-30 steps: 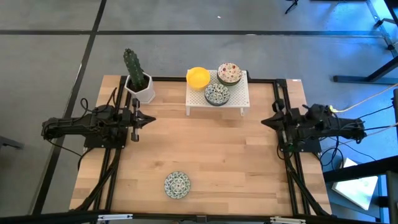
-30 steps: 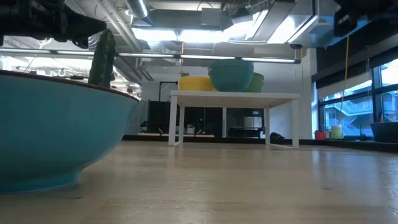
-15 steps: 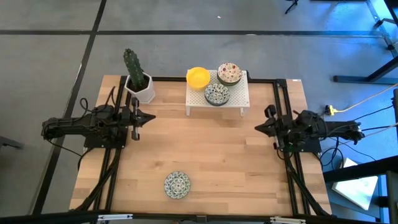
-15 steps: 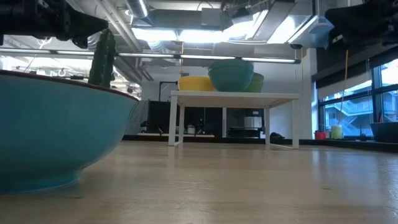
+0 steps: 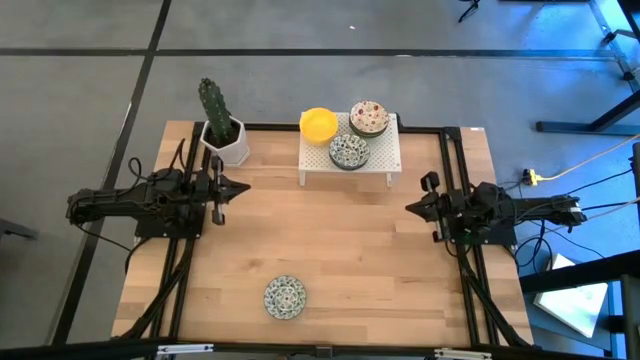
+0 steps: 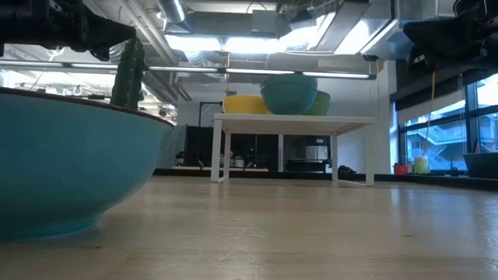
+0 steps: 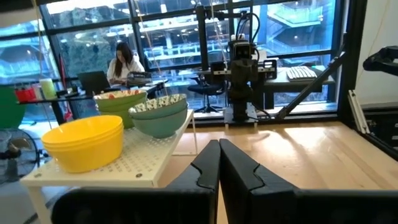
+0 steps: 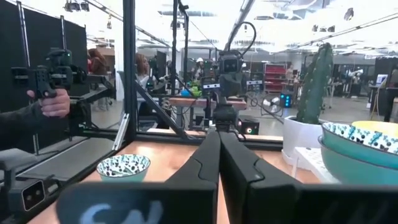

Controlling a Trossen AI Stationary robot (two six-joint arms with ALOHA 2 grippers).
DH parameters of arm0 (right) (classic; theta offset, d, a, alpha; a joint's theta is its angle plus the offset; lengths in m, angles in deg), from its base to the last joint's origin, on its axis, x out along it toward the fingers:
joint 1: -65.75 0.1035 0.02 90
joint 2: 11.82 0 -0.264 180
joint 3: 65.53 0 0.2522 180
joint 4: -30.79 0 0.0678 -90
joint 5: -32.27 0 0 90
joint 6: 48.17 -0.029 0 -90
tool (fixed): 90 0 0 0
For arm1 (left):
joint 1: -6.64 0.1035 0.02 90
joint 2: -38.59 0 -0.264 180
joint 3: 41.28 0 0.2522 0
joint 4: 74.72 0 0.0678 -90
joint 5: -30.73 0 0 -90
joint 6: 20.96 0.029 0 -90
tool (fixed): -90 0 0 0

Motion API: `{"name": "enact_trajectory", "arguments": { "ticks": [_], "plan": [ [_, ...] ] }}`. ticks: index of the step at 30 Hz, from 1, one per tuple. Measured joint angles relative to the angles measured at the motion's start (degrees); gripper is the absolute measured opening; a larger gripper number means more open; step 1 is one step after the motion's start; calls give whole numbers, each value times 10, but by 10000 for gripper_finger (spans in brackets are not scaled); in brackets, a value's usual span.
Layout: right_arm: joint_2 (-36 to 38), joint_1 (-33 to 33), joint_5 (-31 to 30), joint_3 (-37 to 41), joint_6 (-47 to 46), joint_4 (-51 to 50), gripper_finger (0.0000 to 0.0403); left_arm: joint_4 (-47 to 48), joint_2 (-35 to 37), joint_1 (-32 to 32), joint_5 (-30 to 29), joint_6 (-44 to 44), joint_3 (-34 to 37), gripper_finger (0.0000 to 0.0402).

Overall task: Pick & Place Mini bowls
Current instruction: Stack the blue bowl on top of the blue bowl on the shelf

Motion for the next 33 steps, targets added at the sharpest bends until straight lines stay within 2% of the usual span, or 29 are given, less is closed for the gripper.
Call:
{"name": "enact_trajectory", "arguments": {
  "ticks": [9, 21, 26, 33],
  "plan": [
    [-2, 0, 1, 0, 3, -20, 10, 24, -8, 0, -1, -17, 0, 5],
    [-2, 0, -3, -1, 3, -6, 11, 14, -52, 0, -37, 31, 0, 5],
    [-2, 0, -26, -1, 0, -6, 12, -13, -68, 0, -34, -42, 0, 2],
    [-2, 0, -25, -1, -4, -12, 12, -13, -93, 0, -35, -50, 0, 7]
  ]
}}
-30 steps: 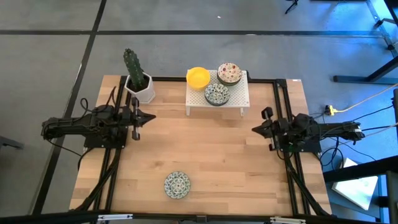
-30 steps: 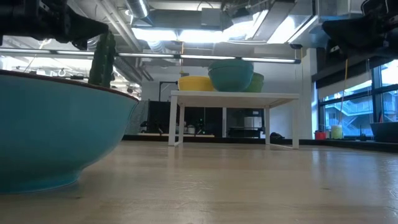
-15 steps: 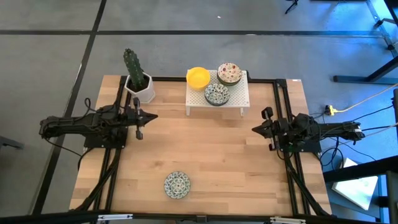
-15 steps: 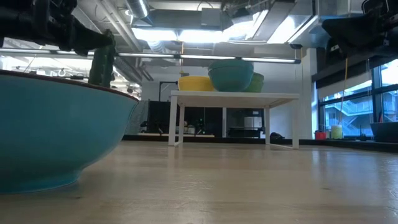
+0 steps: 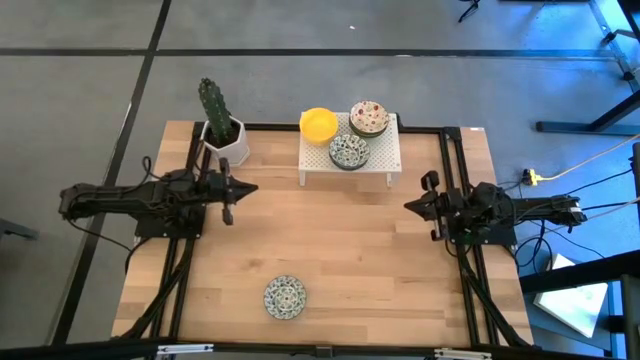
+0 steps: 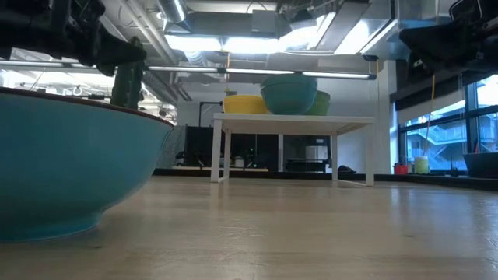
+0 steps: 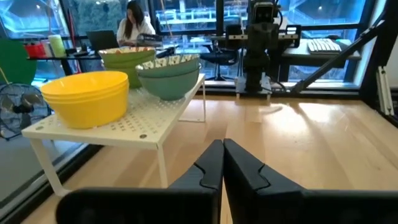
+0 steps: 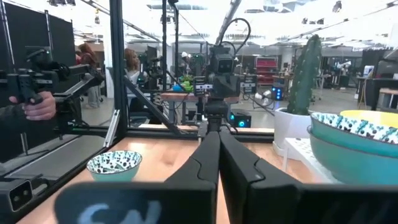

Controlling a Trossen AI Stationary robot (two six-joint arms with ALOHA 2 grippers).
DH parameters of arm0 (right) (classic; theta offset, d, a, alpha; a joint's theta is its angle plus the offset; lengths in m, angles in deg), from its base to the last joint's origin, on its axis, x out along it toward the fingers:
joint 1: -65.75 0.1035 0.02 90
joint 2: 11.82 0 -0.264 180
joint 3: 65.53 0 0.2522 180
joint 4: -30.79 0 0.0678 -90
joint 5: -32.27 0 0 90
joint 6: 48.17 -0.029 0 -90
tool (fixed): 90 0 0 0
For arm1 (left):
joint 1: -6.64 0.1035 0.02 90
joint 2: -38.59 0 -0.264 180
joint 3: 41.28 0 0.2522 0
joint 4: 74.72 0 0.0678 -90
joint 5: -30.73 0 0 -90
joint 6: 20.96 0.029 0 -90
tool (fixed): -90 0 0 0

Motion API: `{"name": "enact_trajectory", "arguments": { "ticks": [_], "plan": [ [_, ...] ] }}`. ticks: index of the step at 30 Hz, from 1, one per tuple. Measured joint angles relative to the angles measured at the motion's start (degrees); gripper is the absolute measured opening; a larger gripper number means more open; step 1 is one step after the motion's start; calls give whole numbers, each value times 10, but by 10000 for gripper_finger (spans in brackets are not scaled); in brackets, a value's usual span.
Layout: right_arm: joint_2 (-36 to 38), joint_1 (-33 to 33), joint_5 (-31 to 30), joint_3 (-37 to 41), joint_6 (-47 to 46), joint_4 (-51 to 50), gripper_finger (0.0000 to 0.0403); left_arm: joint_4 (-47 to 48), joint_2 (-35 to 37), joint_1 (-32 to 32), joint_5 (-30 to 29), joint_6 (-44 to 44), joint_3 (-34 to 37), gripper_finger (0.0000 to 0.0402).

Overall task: Pick & Place Mini bowls
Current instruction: Stack the blue bowl on top of the blue bowl on the shelf

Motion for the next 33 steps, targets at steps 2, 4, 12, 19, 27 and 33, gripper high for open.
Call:
{"name": "enact_trajectory", "arguments": {
  "ticks": [2, 4, 12, 19, 27, 33],
  "plan": [
    [0, 0, 0, 0, -8, -4, 12, -8, -11, 0, 0, -4, 0, 7],
    [0, 0, 0, 0, -10, -9, 12, -17, -25, 0, -1, -14, 0, 5],
    [0, 0, -1, 0, 3, -12, 12, -71, -84, 0, -1, -31, 0, 8],
    [0, 0, 0, 0, 8, -13, 12, -78, -148, 0, -1, 6, 0, 2],
    [0, 0, -1, 0, 24, -10, 12, -181, -207, 0, -2, -28, 0, 7],
    [0, 0, 0, 0, 17, 4, 12, -238, -220, -5, 3, -75, 0, 4]
  ]
}}
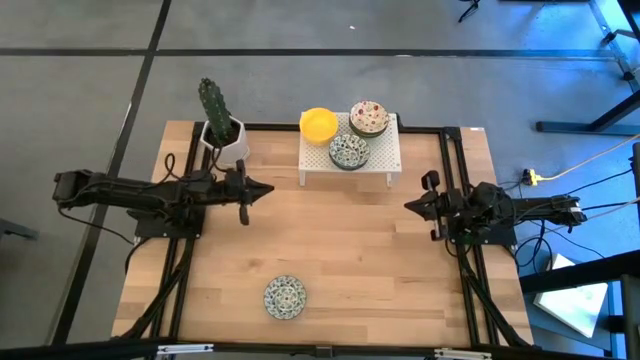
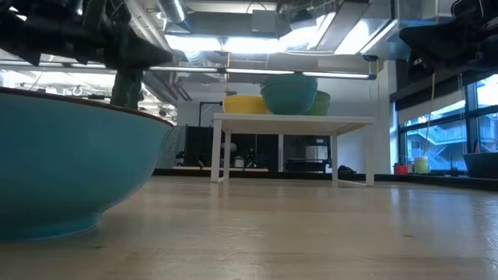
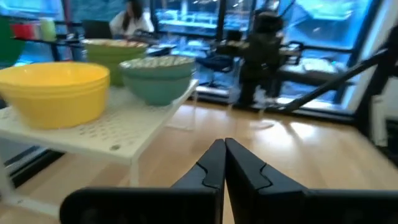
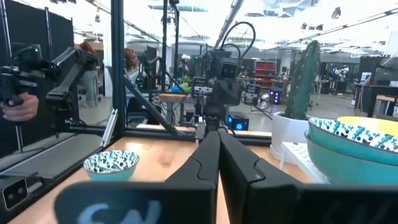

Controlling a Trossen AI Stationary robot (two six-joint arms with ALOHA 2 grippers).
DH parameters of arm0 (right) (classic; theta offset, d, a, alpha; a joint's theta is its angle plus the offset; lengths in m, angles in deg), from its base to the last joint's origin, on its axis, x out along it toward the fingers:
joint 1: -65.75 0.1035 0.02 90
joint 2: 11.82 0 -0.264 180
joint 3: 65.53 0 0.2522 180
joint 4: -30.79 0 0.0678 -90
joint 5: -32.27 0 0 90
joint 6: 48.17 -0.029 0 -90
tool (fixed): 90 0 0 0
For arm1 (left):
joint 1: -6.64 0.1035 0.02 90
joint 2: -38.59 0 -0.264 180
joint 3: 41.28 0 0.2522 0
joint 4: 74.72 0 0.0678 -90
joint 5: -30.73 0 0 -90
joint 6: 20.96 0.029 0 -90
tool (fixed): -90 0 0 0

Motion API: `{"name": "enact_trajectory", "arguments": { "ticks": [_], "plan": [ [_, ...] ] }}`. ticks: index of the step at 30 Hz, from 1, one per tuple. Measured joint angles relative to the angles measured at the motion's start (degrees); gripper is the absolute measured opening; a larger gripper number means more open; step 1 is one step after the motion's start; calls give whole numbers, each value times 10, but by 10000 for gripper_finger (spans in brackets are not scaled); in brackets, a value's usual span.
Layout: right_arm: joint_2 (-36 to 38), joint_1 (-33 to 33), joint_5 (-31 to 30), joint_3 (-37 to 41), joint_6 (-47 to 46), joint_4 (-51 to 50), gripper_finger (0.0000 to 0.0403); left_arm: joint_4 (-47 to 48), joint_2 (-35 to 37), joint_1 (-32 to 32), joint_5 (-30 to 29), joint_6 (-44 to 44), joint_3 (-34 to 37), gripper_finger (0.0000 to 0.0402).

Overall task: Pick & Place Mini bowls
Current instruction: Stack the blue bowl on top of the blue bowl on the shelf

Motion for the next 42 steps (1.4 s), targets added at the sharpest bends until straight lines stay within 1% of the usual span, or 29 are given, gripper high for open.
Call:
{"name": "enact_trajectory", "arguments": {
  "ticks": [4, 6, 12, 16, 19, 25, 27, 29, 31, 35, 37, 40, 42],
  "plan": [
    [0, 0, 0, 0, -14, 10, 12, -32, 0, -23, 28, -10, 0, 4],
    [0, 0, 0, 0, -22, 12, 12, -40, 0, -38, 32, -10, 0, 4],
    [0, 0, 2, 0, -40, 5, 12, -34, -7, -67, 7, 1, 0, 4],
    [0, 0, 10, 0, -46, -9, 12, -34, -21, -67, -3, 17, 0, 4],
    [0, 0, 10, 0, -59, -8, 12, -34, -32, -67, -5, 10, 0, 4],
    [0, 0, 5, 0, -31, 5, 12, -37, -59, -85, -4, -4, 0, 4],
    [0, 0, 5, 0, -13, 6, 12, -24, -70, -99, -9, -18, -10, 4],
    [0, 0, 4, 0, 3, 12, 12, 16, -83, -120, -24, -28, -36, 4],
    [0, 0, 4, 0, 22, 20, 12, 87, -100, -151, -48, -25, -76, 3],
    [0, -1, 4, 0, 43, 31, 12, 250, -146, -225, -126, -12, -189, 3],
    [0, -1, 4, 0, 52, 36, 12, 318, -172, -260, -154, -11, -247, 3],
    [0, -1, 5, 0, 58, 40, 12, 390, -208, -307, -167, -10, -326, 3],
    [0, -1, 4, 0, 60, 40, 12, 423, -232, -335, -186, -15, -370, 3]
  ]
}}
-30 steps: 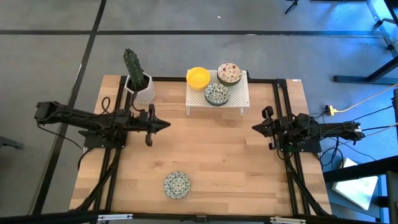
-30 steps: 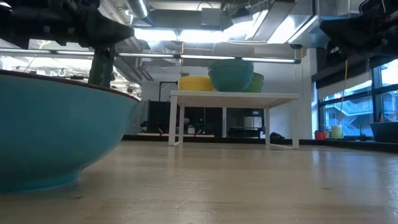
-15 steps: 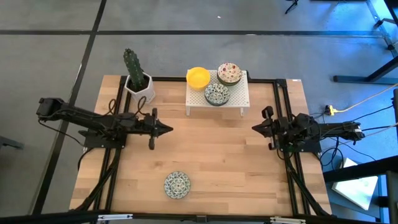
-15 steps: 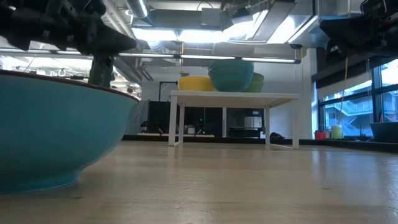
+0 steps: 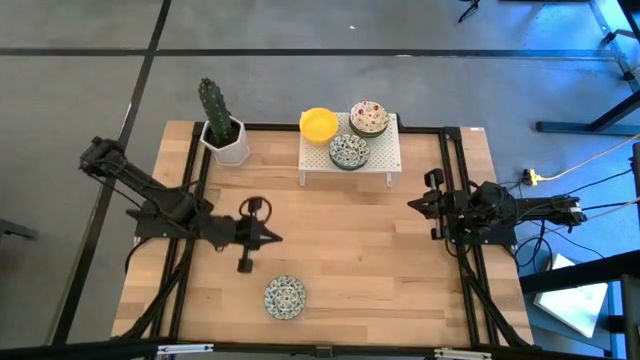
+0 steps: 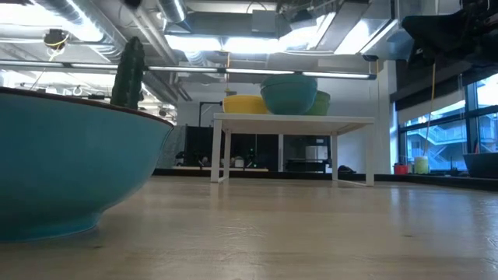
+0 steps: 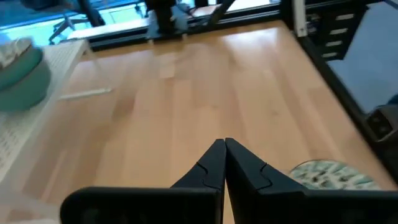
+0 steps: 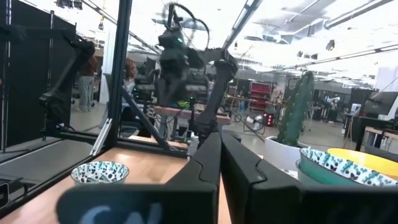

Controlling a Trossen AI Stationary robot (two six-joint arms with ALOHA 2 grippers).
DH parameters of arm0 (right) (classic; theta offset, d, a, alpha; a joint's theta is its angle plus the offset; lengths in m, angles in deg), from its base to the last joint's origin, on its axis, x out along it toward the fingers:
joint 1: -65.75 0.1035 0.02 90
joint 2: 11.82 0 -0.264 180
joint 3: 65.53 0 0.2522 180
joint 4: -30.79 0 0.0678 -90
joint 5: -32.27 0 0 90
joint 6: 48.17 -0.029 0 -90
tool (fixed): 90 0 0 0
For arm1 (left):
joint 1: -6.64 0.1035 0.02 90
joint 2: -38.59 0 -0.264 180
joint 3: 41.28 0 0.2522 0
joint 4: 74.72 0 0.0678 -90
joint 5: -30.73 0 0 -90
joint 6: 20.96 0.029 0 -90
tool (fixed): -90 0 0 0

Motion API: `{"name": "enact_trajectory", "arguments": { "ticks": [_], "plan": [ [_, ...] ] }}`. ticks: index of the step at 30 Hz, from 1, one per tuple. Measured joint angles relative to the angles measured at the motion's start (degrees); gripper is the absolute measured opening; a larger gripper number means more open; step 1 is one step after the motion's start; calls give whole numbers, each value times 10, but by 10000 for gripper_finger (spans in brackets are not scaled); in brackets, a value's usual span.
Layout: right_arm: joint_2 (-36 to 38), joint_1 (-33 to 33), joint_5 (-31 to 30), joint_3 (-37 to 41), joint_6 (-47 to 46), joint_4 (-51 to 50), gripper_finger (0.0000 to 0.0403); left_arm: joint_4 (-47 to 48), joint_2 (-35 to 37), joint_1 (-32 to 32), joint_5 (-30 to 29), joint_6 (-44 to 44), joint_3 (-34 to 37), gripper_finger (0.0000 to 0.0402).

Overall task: Pick & Place Mini bowls
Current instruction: Stack the blue bowl on top of the blue bowl on the shelf

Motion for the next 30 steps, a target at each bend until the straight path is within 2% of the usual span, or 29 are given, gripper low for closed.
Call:
{"name": "enact_trajectory", "arguments": {
  "ticks": [7, 13, 16, 19, 25, 30],
  "plan": [
    [0, 0, 0, 0, -23, -1, 12, 90, -89, -84, -20, -20, -107, 4],
    [0, 0, -11, 0, -41, -1, 12, 118, -166, -127, -96, 8, -149, 4],
    [0, 0, -34, 0, -51, -2, 12, 150, -192, -133, -123, -29, -177, 4],
    [0, 0, -40, 0, -66, -8, 12, 189, -217, -135, -113, -57, -209, 4],
    [0, 0, -40, 0, -79, -8, 12, 258, -264, -137, -43, -62, -289, 4],
    [0, 0, -40, 0, -86, -8, 12, 347, -306, -144, -44, -75, -377, 4]
  ]
}}
